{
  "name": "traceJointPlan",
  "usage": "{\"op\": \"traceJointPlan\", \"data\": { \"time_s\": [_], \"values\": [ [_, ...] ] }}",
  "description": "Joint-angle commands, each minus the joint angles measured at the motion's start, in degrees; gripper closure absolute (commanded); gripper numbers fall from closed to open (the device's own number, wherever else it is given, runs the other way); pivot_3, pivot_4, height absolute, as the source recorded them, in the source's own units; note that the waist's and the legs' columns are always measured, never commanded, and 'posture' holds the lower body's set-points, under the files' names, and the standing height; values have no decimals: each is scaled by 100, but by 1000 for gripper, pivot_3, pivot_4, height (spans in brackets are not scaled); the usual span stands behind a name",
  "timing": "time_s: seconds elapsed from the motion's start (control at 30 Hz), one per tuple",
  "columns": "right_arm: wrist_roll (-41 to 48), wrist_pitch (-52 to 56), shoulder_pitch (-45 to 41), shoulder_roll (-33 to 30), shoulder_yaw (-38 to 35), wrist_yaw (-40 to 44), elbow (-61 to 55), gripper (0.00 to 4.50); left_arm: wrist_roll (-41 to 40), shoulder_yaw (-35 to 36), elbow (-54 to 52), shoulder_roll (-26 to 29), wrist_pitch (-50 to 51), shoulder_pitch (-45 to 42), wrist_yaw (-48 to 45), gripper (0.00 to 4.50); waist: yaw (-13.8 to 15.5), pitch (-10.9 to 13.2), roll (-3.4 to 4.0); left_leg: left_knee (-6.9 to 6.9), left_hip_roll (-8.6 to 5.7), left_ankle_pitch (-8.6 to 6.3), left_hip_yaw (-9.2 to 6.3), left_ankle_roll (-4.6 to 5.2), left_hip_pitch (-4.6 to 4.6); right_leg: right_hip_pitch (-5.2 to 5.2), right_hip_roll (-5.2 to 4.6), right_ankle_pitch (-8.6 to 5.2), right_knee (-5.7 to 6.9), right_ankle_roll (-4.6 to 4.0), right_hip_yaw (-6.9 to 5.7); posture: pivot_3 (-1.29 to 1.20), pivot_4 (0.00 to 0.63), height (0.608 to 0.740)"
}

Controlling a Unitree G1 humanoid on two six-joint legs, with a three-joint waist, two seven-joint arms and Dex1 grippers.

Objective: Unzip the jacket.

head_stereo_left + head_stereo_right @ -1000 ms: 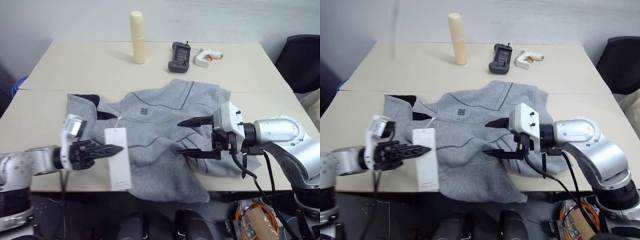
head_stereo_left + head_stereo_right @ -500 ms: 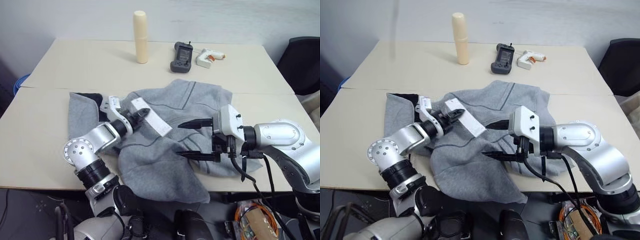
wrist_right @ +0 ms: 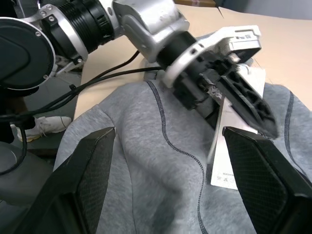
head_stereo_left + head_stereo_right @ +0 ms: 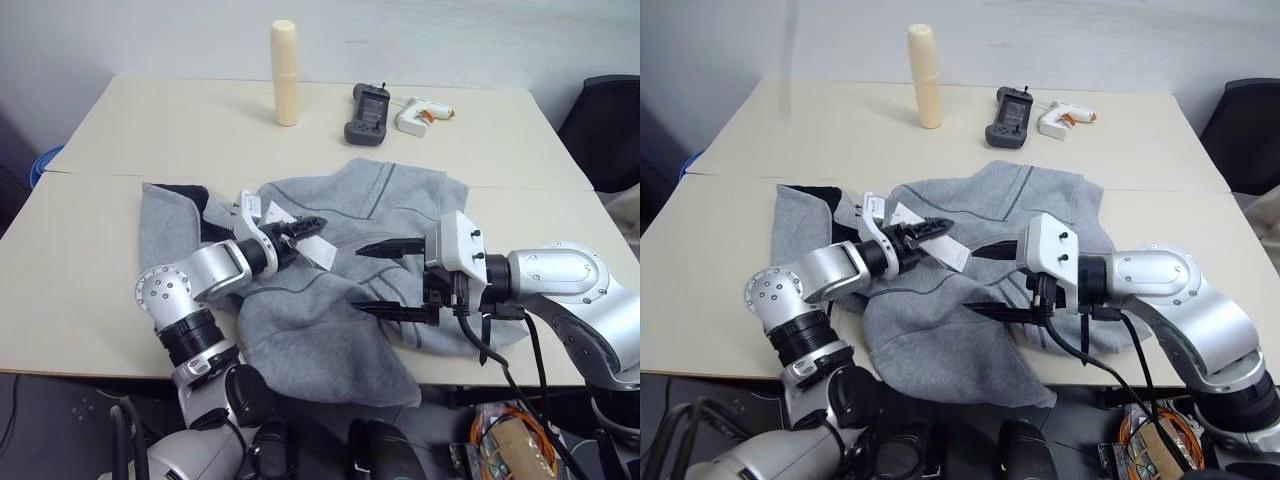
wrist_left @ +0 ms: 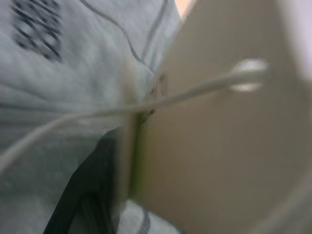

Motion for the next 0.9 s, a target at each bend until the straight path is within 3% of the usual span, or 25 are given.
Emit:
{"op": "traceJointPlan", "data": {
  "time_s": [0.03, 0.2, 0.37, 0.6, 0.73, 0.83, 0.9],
  "values": [
    [14, -163, 16, 41, -144, -23, -114, 842, -1244, -562, -131, 744, 40, 457, -14, 1470, -22, 0, 0, -1, 4, 1, 0, -4, 1, 0, 4, 0, 0, 0, 1, 0, 150, 740],
    [-94, -289, -4, 141, -41, -1, 27, 842, -2113, -1298, -245, 2420, 40, 1341, -275, 1470, -89, 0, 0, -2, 9, 2, -4, -13, 4, 0, 11, -1, 0, -2, 3, 0, 150, 740],
    [-244, -431, -42, 285, 88, -16, 150, 842, -2764, -2029, -591, 3730, 16, 1804, -922, 1470, -102, 0, 0, -3, 8, -1, -8, -17, 4, 0, 7, -4, -8, -7, 2, 0, 150, 740],
    [-812, -770, -97, 552, 417, -172, 366, 842, -3427, -2372, -925, 4905, -529, 2157, -2133, 1470, -118, 4, 6, -10, 8, -6, -6, -28, 3, -14, 1, -14, -13, -25, 4, 0, 150, 740],
    [-1385, -1113, -112, 731, 698, -371, 603, 842, -2026, -2261, -1919, 5824, -655, 2448, -4132, 1470, -134, 6, 9, -14, 7, -6, 4, -28, 0, -24, 1, -16, -12, -28, 7, 0, 150, 740],
    [-1837, -1428, -87, 904, 987, -517, 709, 842, -30, -2613, -2316, 7038, -2252, 2999, -6252, 1470, -155, 11, 18, -26, 10, -7, 22, -36, 0, -36, 24, -18, -16, -32, 18, 0, 150, 740],
    [-2114, -1520, -121, 1182, 1217, -765, 755, 842, 693, -2572, -1935, 7519, -3050, 3056, -7273, 1470, -153, 12, 20, -50, 12, -6, 38, -53, 3, -53, 37, -21, -15, -38, 20, 0, 150, 740]
  ]
}}
